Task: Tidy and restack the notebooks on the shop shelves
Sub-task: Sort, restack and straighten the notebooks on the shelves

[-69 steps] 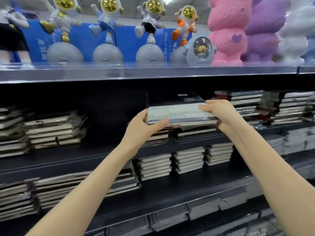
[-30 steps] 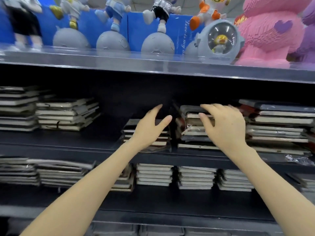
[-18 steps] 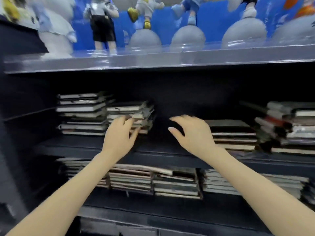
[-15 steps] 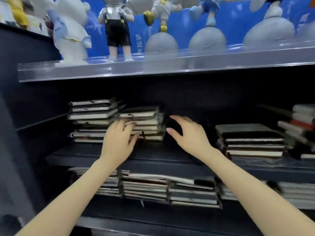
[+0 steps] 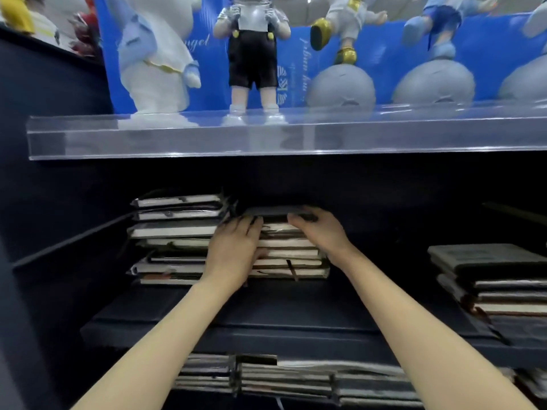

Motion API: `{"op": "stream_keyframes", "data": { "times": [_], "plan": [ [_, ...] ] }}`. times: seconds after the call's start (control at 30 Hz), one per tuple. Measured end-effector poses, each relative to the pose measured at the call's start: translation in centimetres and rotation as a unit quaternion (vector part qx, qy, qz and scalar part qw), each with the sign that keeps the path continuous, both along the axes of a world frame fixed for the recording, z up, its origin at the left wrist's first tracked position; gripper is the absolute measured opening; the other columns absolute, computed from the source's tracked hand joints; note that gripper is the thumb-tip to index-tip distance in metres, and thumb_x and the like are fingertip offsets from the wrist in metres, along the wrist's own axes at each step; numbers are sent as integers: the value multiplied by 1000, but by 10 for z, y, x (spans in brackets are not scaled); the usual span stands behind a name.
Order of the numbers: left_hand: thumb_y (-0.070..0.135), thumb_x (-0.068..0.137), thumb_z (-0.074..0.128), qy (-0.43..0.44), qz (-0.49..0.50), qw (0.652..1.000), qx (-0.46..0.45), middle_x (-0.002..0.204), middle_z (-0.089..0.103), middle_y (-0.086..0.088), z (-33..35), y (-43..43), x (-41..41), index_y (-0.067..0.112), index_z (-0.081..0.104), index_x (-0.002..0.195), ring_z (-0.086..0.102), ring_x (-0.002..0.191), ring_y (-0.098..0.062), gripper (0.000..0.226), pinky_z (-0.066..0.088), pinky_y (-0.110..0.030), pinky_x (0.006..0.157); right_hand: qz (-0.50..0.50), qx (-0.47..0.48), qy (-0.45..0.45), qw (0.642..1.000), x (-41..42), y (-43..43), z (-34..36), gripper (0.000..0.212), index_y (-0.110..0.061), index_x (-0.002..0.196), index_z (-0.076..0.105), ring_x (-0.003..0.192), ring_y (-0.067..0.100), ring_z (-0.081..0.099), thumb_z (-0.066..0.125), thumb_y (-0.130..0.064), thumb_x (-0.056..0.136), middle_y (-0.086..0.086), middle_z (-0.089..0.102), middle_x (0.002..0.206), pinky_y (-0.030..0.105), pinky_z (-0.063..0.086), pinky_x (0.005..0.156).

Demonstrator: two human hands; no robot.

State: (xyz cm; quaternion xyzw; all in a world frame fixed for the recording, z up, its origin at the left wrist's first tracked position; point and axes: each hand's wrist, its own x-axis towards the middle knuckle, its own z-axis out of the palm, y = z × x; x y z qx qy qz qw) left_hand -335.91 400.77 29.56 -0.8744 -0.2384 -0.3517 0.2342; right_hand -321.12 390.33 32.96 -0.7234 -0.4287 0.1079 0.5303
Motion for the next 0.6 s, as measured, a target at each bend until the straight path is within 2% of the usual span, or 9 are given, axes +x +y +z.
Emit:
{"op": "stream_keyframes", "data": {
  "times": [0.1, 0.17, 0.3, 0.37, 0.43, 0.5, 0.6],
  "plan": [
    [30, 59, 88, -29, -55, 998, 3, 92, 72, -14, 0, 7, 2, 2, 71, 102, 66, 74, -33, 54, 56, -37, 63, 12, 41, 80, 996, 4, 0, -1, 41, -17, 121, 63, 102, 17, 64, 71, -30, 82, -2, 68, 110, 35, 50, 95],
    [29, 73, 73, -55, -92, 994, 5, 92, 72, -12, 0, 9, 2, 3, 72, 101, 65, 74, -33, 38, 56, -37, 63, 18, 58, 103, 993, 4, -2, 0, 30, -18, 112, 66, 96, 18, 66, 70, -21, 83, 2, 70, 102, 37, 52, 93],
    [39, 80, 57, -65, -158, 985, -14, 102, 71, -8, 0, 8, -4, 7, 71, 108, 64, 83, -30, 45, 54, -34, 72, 10, 85, 135, 987, 0, -13, 1, 21, -23, 100, 65, 92, 19, 67, 70, -13, 83, 3, 70, 95, 36, 54, 90],
    [43, 80, 54, -76, -192, 978, -36, 105, 70, -5, 0, 3, -7, 9, 69, 110, 60, 89, -26, 48, 49, -30, 78, -1, 92, 149, 985, -1, -23, 1, 23, -16, 104, 66, 87, 19, 69, 70, -10, 82, 5, 71, 94, 33, 57, 80],
    [46, 79, 56, -96, -232, 965, -71, 108, 69, -3, 2, -6, -9, 10, 67, 114, 53, 97, -18, 52, 43, -26, 84, -10, 94, 175, 980, 0, -39, 3, 27, -10, 107, 65, 77, 18, 70, 70, -6, 82, 7, 72, 91, 25, 56, 59],
    [57, 77, 57, -108, -231, 957, -136, 121, 62, -1, 4, -19, -10, 14, 60, 125, 47, 110, -14, 65, 41, -28, 94, -23, 101, 204, 973, 5, -56, 7, 22, -12, 102, 63, 67, 15, 68, 69, -4, 83, 7, 70, 85, 20, 50, 45],
    [67, 75, 55, -102, -157, 931, -312, 149, 35, 0, 4, -36, -10, 21, 32, 146, 32, 135, -18, 87, 27, -30, 108, -36, 97, 215, 971, 11, -70, 11, 33, -13, 115, 60, 68, 15, 67, 69, -7, 84, 7, 69, 85, 20, 49, 43]
  ]
}}
